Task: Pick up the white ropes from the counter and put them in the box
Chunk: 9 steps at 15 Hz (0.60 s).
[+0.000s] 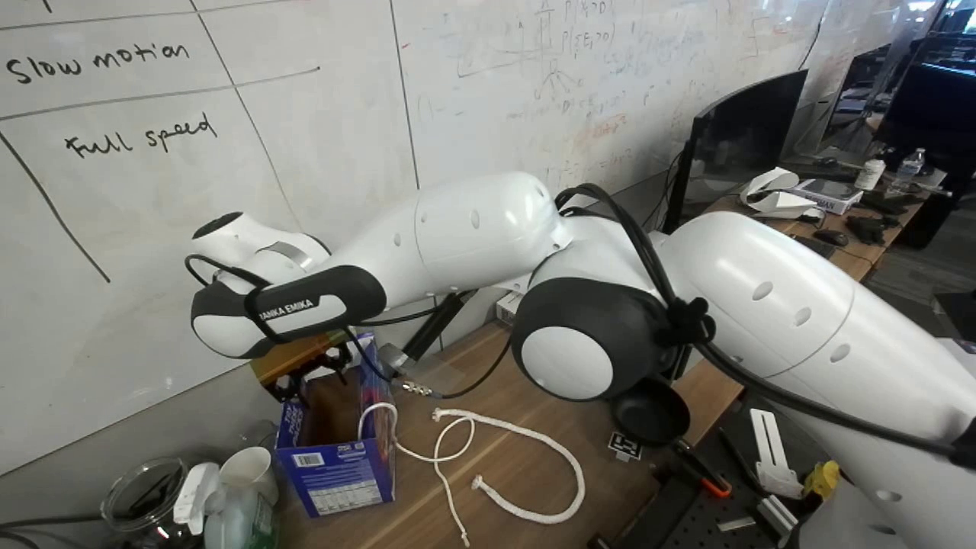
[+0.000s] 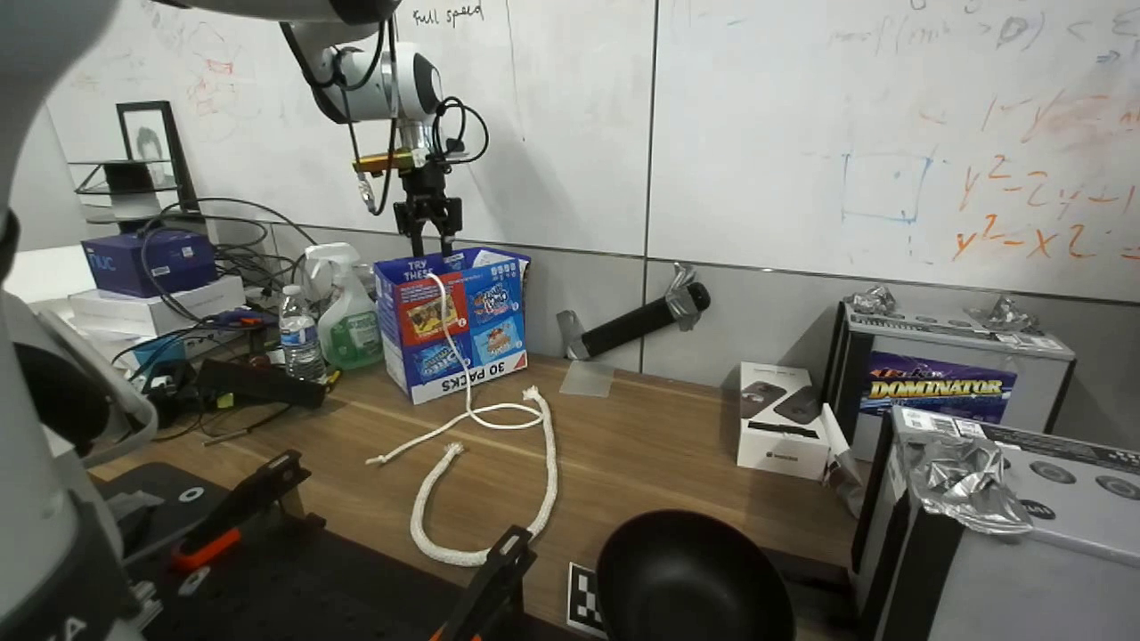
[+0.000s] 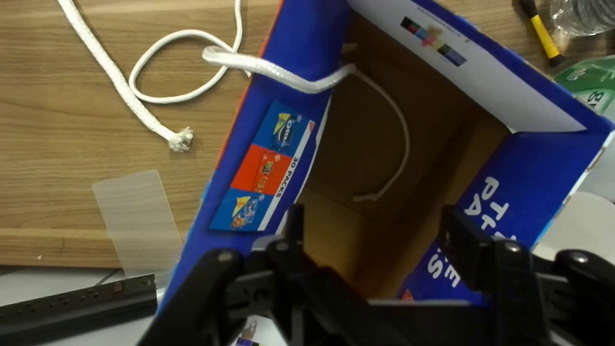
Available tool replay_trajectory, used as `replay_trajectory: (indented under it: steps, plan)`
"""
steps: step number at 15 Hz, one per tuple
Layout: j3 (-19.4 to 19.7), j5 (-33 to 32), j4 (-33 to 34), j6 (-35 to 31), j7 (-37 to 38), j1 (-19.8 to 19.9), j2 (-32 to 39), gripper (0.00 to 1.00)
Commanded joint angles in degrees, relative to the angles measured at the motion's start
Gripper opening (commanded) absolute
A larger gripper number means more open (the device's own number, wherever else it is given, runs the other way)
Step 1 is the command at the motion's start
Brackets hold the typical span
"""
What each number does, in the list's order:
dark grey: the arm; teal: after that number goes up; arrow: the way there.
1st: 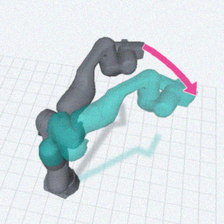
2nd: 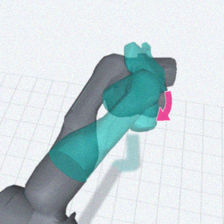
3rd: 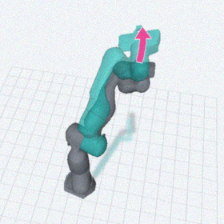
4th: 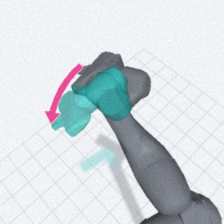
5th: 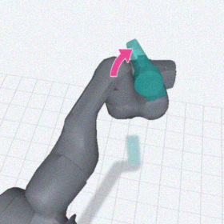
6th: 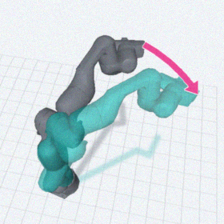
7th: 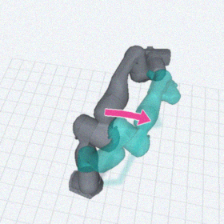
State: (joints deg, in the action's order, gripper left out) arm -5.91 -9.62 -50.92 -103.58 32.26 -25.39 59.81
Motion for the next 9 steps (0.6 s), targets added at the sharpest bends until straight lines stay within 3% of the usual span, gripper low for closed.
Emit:
replay_trajectory:
  steps: [1, 9]
  plan:
    - [1.0, -1.2, 1.6, 4.7, 0.3, -0.5, -2.1, 1.0]
    - [1.8, -3.5, -10.6, 9.2, -3.7, 1.4, -19.5, 1.0]
